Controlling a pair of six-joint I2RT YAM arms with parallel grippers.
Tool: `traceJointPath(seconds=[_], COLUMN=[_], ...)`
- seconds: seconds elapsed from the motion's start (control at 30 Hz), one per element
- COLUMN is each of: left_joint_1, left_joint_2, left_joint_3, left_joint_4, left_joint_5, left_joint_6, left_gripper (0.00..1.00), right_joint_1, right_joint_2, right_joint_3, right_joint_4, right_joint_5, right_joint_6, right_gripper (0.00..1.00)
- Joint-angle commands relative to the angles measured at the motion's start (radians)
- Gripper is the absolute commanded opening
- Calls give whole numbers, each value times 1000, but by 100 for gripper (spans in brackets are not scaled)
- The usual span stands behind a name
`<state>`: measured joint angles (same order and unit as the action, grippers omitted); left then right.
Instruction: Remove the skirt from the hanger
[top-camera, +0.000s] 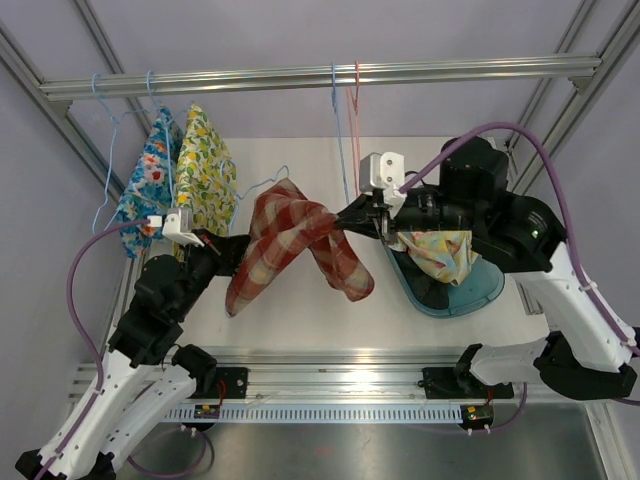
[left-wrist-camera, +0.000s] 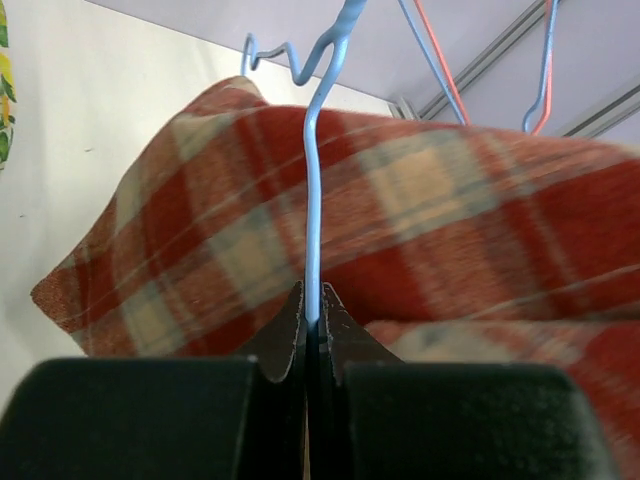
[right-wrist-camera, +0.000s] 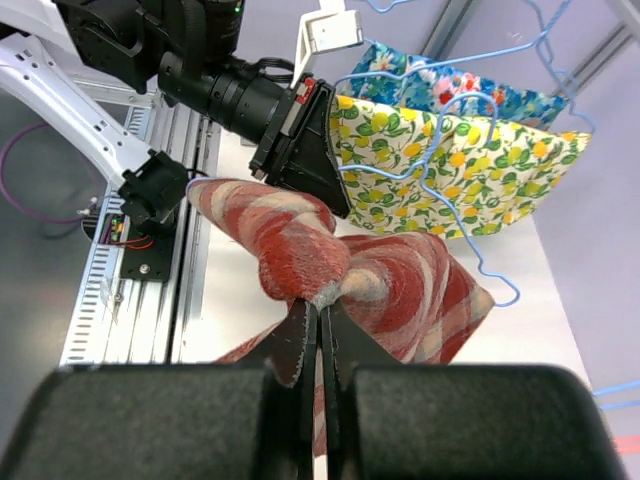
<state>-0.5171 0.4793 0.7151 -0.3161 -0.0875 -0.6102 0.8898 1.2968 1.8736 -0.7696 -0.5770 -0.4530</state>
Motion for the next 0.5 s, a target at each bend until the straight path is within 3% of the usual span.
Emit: traceJointPath(seconds=[0.0, 0.47], left_joint_1=[-1, -1], left_joint_2=[-1, 53], left_joint_3=[7, -29], left_joint_4=[17, -1], left_joint_5=[-55, -112], left_joint_6=[73, 147], left_gripper=[0, 0], right_joint_1=[-8, -9], right_joint_2=[-66, -149], right_joint_3=[64, 147], right_joint_4=[-16, -60], right_joint_5=[54, 200], right_joint_6=[-47, -59], right_gripper=[0, 0])
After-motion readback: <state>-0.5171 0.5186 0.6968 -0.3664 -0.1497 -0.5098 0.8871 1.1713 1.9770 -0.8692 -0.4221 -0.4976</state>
